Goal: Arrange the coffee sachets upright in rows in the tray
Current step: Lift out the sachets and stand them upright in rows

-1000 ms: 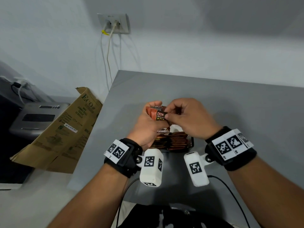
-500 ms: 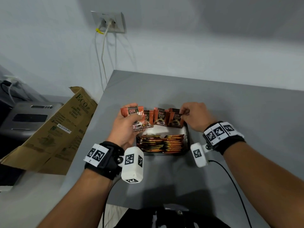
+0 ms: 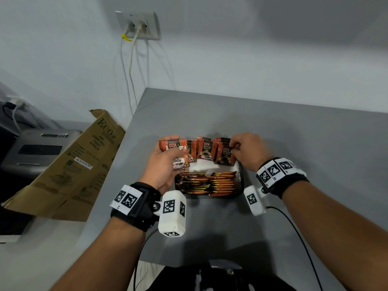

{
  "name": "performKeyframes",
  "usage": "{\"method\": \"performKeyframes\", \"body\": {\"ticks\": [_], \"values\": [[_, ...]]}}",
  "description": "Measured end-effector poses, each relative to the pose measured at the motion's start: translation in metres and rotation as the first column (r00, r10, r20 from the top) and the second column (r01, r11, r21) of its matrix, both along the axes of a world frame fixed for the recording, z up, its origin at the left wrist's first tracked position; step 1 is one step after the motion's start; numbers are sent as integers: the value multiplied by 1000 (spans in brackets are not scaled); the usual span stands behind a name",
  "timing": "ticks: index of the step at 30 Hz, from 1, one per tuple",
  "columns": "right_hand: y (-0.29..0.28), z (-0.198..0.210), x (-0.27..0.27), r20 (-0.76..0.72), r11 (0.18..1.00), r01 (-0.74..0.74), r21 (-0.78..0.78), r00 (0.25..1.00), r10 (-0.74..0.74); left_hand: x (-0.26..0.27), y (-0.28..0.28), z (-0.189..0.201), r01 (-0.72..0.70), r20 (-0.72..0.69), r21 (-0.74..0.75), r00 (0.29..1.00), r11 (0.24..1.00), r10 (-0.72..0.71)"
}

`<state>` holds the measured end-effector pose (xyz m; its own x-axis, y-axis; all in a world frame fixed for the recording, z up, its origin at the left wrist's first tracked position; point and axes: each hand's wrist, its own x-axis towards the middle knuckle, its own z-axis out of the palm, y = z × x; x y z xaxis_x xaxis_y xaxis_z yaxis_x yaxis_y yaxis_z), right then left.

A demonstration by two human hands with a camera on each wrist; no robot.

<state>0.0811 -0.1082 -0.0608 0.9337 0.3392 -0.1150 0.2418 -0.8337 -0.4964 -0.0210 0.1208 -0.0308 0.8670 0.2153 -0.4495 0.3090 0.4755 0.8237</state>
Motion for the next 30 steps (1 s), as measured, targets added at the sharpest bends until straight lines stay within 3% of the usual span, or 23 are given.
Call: {"method": "performKeyframes", "body": {"ticks": [8,11,13,15,18,21,24,30], "values": [[-2,11,-4,128,1000,-29,-13,991,30,-1,-5,-1,87,54,95,994,992,-92],[7,42,-13,156,983,-25,180,988,-4,1,-10,3,157,104,227,977,961,-185],[22,68,-23,61,933,-80,351,996,63,5,-19,8,213,127,298,957,931,-260],[36,88,-29,-3,904,-155,398,985,170,10,-26,14,241,137,308,946,920,-294],[49,99,-27,28,918,-206,339,978,209,16,-25,17,215,149,300,952,929,-268],[52,96,-10,54,948,-164,272,986,155,15,-6,13,85,107,340,986,936,-129],[55,76,3,7,982,-164,93,986,164,11,15,7,-15,59,329,998,944,-5],[69,38,6,-89,961,-238,-142,970,227,-1,30,-4,-25,17,317,1000,948,21]]}}
